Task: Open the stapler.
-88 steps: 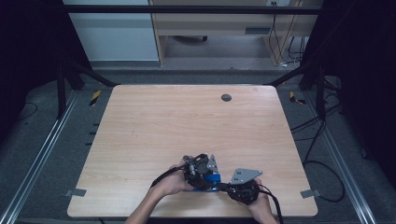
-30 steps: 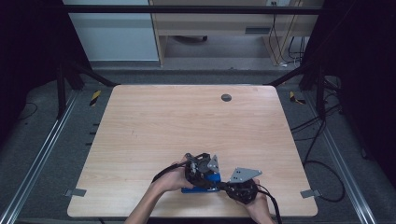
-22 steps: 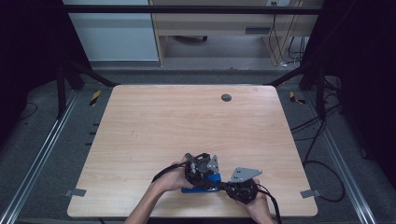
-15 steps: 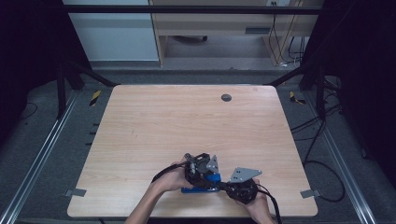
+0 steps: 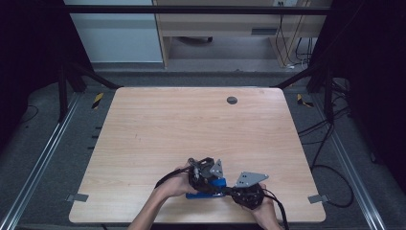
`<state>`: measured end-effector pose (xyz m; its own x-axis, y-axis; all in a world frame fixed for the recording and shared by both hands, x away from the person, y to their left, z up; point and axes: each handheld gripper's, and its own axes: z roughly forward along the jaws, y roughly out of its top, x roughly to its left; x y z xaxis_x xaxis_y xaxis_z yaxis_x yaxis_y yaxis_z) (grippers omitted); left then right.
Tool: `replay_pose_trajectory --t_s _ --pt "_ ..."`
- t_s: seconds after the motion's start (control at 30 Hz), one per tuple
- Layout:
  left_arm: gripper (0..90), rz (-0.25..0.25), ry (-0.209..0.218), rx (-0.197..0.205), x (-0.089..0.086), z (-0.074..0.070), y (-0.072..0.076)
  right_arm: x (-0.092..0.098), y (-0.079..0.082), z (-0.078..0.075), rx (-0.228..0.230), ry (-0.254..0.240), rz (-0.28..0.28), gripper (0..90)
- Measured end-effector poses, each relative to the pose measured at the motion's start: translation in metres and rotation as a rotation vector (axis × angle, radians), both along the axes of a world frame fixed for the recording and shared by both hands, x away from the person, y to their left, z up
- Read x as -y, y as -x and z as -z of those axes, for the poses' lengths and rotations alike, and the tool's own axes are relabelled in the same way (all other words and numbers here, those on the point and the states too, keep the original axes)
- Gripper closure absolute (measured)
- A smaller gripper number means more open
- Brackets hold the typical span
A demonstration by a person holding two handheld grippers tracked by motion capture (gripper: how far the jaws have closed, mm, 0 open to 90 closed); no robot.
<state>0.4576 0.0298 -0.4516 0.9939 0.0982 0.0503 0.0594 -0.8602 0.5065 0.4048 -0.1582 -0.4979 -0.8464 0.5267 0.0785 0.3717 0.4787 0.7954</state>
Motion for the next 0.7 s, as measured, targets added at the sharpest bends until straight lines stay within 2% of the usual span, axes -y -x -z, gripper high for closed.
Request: replay_pose_trajectory --t_s 0.37,0.7 --pt "65.8 -0.004 0.013 -0.001 -0.0019 0.001 0.0006 -0.0003 0.0003 0.0001 0.001 0.0 0.0 90.0" --pt "65.8 0.0 0.02 0.013 -0.0027 0.0012 0.0023 -0.0004 0.0004 0.0001 0.003 0.002 -0.004 90.0"
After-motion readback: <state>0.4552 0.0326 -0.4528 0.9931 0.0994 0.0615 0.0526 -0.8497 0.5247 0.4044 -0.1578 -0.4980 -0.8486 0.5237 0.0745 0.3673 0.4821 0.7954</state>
